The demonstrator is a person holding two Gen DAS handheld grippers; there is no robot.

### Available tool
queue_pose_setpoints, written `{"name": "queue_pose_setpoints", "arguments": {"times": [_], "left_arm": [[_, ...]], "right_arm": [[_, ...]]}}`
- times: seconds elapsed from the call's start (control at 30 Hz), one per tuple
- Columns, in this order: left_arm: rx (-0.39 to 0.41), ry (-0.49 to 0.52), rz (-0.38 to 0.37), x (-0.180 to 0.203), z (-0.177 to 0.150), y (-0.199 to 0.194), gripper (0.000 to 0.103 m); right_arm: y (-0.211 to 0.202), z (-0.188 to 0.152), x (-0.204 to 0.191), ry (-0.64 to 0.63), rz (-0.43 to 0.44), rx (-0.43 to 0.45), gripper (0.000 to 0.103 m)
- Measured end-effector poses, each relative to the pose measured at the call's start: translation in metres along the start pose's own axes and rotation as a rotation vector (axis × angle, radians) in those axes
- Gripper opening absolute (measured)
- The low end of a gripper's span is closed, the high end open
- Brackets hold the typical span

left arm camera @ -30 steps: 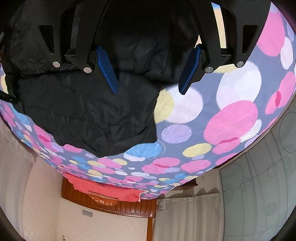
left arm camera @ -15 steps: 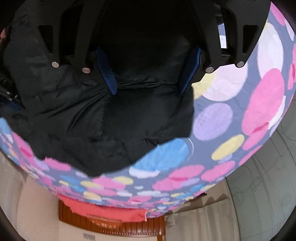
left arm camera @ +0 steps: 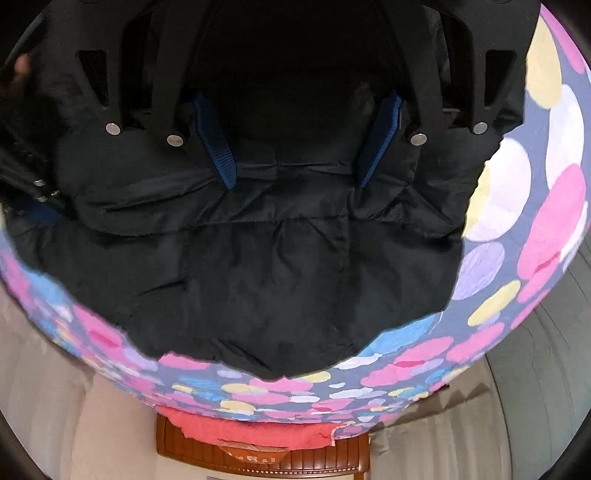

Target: Fold large clothes

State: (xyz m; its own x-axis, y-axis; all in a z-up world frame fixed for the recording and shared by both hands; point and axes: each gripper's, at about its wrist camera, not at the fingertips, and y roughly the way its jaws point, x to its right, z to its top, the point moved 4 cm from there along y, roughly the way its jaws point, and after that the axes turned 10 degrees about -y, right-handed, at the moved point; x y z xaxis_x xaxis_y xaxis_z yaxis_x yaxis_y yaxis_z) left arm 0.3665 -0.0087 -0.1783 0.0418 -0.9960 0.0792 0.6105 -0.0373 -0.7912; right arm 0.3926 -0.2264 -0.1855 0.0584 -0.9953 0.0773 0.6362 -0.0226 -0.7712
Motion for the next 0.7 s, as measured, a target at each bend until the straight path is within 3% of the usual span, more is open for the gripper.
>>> {"name": "queue_pose_setpoints", "arguments": {"times": [0.1, 0.17, 0.23, 0.3, 0.37, 0.5, 0.57, 0.63, 0.7], "left_arm": [[0.005, -0.034, -0.027, -0.006, 0.002, -0.014, 0.067], [0.049, -0.067, -0.031, -0.018, 0.003, -0.033, 0.067], [0.11, -0.104, 0.007, -0.037, 0.005, -0.044, 0.068], [0.096, -0.143, 0.041, -0.054, 0.007, -0.034, 0.068], [-0.008, -0.121, 0.035, -0.057, 0.002, -0.005, 0.068], [0.037, -0.086, 0.038, -0.053, 0.001, -0.019, 0.068], [0.061, -0.095, 0.009, -0.057, -0.005, -0.04, 0.068], [0.086, -0.096, 0.022, -0.066, -0.017, -0.062, 0.069], [0.082, -0.11, 0.012, -0.077, -0.034, -0.08, 0.075]], "right_arm": [[-0.018, 0.004, 0.009, 0.037, 0.017, 0.004, 0.046], [-0.036, -0.002, 0.02, 0.048, -0.027, 0.046, 0.047], [-0.038, -0.013, 0.034, 0.051, -0.092, 0.032, 0.048], [-0.018, -0.024, 0.042, 0.07, -0.046, -0.022, 0.049], [-0.01, -0.026, 0.044, 0.085, -0.006, -0.015, 0.049], [-0.032, -0.027, 0.051, 0.133, 0.024, -0.004, 0.049], [-0.054, -0.036, 0.055, 0.137, 0.017, 0.018, 0.053], [-0.074, -0.049, 0.063, 0.131, -0.009, 0.028, 0.065], [-0.098, -0.073, 0.073, 0.138, -0.031, 0.027, 0.068]]}}
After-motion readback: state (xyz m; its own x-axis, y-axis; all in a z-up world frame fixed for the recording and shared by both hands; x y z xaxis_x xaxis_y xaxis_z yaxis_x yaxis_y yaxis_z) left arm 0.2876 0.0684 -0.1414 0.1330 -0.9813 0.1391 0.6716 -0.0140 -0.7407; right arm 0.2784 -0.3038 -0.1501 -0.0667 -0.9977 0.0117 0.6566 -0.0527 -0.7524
